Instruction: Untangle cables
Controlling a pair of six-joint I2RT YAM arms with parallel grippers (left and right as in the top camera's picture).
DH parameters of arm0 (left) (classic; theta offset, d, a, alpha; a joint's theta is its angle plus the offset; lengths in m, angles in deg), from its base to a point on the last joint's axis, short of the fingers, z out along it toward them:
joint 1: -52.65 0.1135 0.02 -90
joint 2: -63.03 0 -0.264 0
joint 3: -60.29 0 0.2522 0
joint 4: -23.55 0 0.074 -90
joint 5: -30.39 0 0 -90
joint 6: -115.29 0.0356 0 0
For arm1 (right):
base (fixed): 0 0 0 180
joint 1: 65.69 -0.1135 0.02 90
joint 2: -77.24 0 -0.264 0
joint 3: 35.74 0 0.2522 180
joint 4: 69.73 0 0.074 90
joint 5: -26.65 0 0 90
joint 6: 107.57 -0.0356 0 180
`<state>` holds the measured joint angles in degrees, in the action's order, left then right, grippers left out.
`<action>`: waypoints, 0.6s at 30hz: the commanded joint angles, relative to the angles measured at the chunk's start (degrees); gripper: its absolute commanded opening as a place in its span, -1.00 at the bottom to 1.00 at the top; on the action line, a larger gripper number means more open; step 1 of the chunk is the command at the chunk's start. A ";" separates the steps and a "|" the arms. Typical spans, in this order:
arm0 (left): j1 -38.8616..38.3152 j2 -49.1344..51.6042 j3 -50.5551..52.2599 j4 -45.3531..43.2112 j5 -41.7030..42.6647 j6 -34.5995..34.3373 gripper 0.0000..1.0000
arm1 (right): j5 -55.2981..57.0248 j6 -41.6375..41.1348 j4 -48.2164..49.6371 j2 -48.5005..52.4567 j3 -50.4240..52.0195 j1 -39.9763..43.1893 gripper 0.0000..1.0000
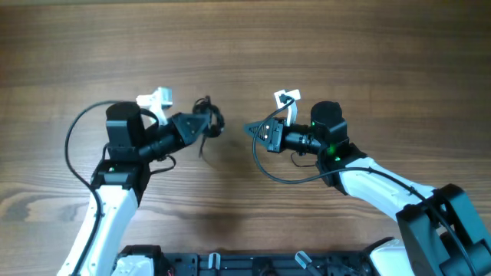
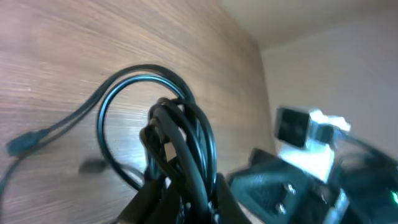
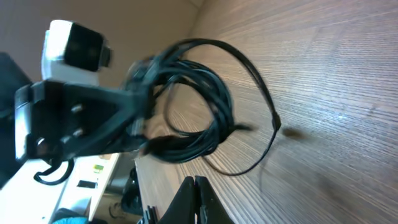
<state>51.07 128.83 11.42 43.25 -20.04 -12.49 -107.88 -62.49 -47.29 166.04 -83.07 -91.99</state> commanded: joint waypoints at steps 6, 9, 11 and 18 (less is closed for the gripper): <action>6.91 6.25 -0.37 -15.58 12.98 -36.70 -0.92 | -2.54 7.65 -0.76 -0.17 -0.50 -0.09 -0.80; 6.84 6.25 -0.37 -18.21 14.08 -35.45 -0.92 | -1.90 13.99 -3.28 -0.17 -0.50 -0.07 -0.32; 6.84 6.25 -0.37 -25.09 23.08 -25.09 -0.92 | -0.76 14.32 -2.38 -0.20 -0.50 0.85 0.18; 6.62 6.29 -0.37 -25.62 39.91 -8.81 -0.92 | -18.45 6.82 1.64 -0.20 -0.50 11.04 0.61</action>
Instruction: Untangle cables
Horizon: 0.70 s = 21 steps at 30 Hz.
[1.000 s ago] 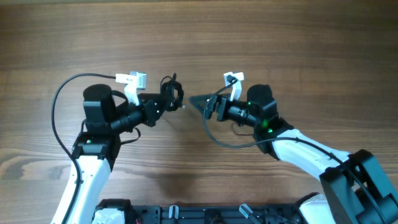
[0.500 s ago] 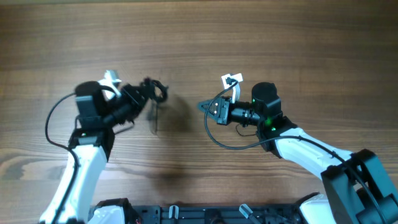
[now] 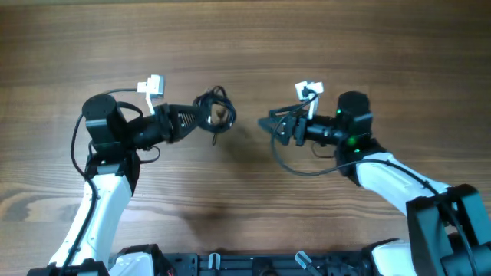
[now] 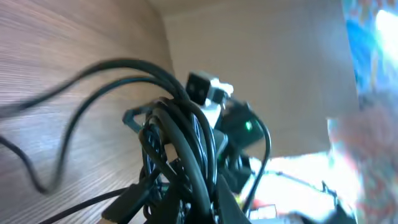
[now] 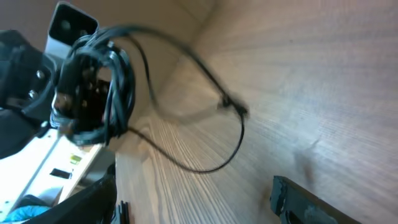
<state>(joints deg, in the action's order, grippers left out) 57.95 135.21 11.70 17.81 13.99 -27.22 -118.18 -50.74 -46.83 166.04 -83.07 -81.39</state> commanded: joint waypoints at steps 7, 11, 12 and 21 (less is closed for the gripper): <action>-7.74 -0.04 -0.66 -0.39 10.56 11.87 -0.92 | -12.33 -9.01 14.93 -0.15 -0.50 -2.51 0.12; -9.70 -0.04 -0.66 -0.39 10.54 11.85 -0.92 | -10.80 -9.07 15.15 -0.13 -0.50 -6.84 -0.45; -9.70 -0.04 -0.66 -0.39 10.54 11.87 -0.92 | -10.80 -9.16 15.13 -0.13 -0.50 -6.97 -0.62; -9.64 -0.04 -0.66 3.56 -11.37 16.09 1.00 | 3.78 -29.44 8.94 -0.13 -0.50 -6.36 -0.91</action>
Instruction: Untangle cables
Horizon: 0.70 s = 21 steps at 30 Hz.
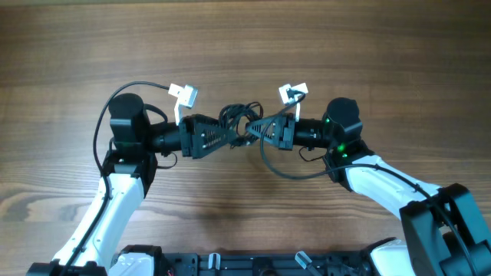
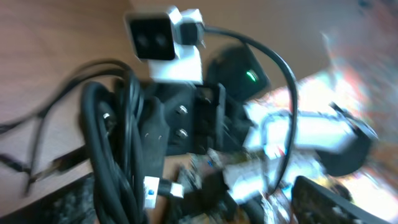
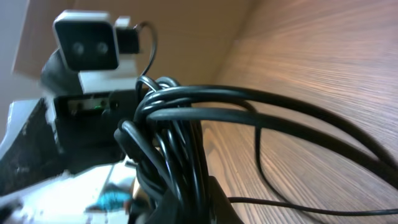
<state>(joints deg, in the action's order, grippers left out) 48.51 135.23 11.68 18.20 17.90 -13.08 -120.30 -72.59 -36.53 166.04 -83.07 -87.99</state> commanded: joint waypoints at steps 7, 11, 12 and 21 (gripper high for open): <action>-0.26 -0.07 -0.63 13.81 -25.14 1.99 0.82 | 10.12 -14.58 -2.32 -0.13 -0.50 0.24 -0.92; -0.79 -0.07 -0.63 13.38 -25.11 2.01 0.47 | 12.07 -14.62 -5.14 -0.13 -0.50 0.02 -0.91; -1.60 -0.07 -0.63 13.35 -25.14 2.19 0.41 | 12.74 -14.58 -5.57 -0.13 -0.50 -0.33 -0.91; -9.22 -0.07 -0.63 13.38 -38.75 1.70 -0.54 | 13.22 -16.04 -5.73 -0.13 -0.50 -3.08 -0.91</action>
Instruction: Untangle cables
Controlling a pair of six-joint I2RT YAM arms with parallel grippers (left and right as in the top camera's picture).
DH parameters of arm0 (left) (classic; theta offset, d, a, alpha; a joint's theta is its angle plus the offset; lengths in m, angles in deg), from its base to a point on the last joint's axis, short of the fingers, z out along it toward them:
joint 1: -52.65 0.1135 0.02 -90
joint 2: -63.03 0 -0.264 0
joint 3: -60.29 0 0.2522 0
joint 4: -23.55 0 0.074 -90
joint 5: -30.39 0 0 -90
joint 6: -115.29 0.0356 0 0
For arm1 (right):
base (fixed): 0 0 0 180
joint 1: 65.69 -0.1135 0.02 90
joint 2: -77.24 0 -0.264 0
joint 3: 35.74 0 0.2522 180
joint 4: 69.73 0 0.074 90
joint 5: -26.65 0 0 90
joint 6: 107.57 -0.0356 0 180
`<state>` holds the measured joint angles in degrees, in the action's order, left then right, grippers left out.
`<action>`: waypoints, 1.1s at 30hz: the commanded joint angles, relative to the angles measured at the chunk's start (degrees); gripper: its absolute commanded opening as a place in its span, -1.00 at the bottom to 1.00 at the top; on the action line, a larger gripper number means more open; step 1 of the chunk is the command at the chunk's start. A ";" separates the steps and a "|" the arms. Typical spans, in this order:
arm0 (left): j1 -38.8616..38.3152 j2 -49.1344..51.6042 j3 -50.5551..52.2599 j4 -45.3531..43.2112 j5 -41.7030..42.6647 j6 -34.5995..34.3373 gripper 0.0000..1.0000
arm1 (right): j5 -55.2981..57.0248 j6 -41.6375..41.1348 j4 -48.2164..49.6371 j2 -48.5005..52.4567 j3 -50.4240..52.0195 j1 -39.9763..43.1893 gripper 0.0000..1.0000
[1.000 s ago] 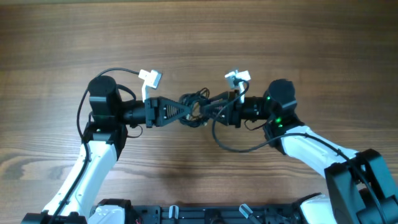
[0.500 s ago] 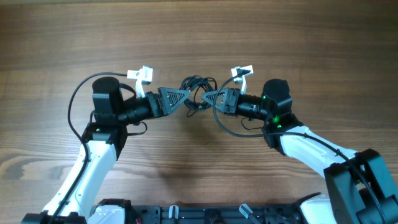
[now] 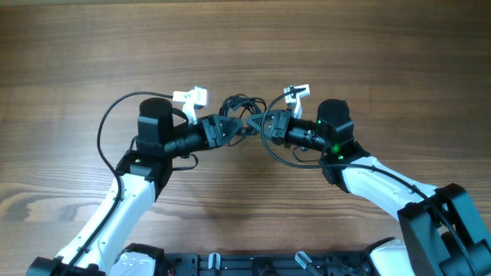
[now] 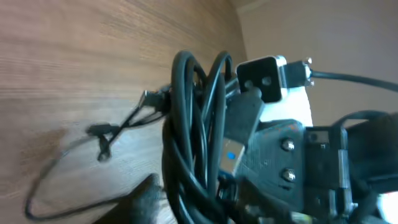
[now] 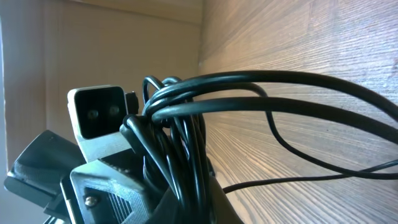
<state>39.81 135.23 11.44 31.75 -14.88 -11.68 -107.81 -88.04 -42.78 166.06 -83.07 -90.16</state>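
A tangled bundle of black cables (image 3: 239,106) hangs above the wooden table between my two grippers. My left gripper (image 3: 230,127) comes at it from the left, and my right gripper (image 3: 258,121) from the right, tips nearly meeting. The left wrist view shows the cable bundle (image 4: 186,124) standing in the left gripper (image 4: 194,204), which is shut on it. A thin strand with a small plug (image 4: 102,132) trails onto the table. In the right wrist view the cable bundle (image 5: 180,130) runs down into the right gripper (image 5: 194,202), shut on it. Long strands (image 5: 298,93) sweep off to the right.
The wooden table (image 3: 245,46) spreads bare around the arms. Each arm's own black lead loops beside it, one at the left (image 3: 107,130) and one under the right wrist (image 3: 285,159). The arm bases sit along the front edge (image 3: 245,264).
My left gripper, open beside the bundle before, is now shut on it. Both grippers have shifted slightly to the right and up the table. The right gripper stays shut on the bundle.
At first my left gripper held the bundle with the right gripper shut a little apart. Then the left carried it further from the right gripper, which stood open. Later the right was shut on the bundle and the left open. Now both grip it.
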 commanded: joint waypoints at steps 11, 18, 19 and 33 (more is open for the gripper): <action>3.61 -0.09 -0.39 -3.63 -11.58 -34.34 -0.92 | 10.29 39.98 -12.26 -0.15 -0.50 -4.46 0.93; 3.17 -0.09 -0.39 -3.65 -10.71 -58.29 -0.92 | 28.65 46.45 -2.93 0.76 -0.50 -15.06 0.87; 2.58 -0.09 -0.39 -3.67 -10.71 -60.41 -0.92 | 31.30 46.21 -0.81 1.79 -0.50 -15.93 0.68; 7.54 -0.09 -0.39 -13.07 -0.70 -54.25 -0.92 | 36.24 37.18 -3.58 6.25 -0.50 -12.76 -0.89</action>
<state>43.99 135.30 11.44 19.23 -20.00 -72.55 -71.03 -47.00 -45.30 172.95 -83.39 -105.44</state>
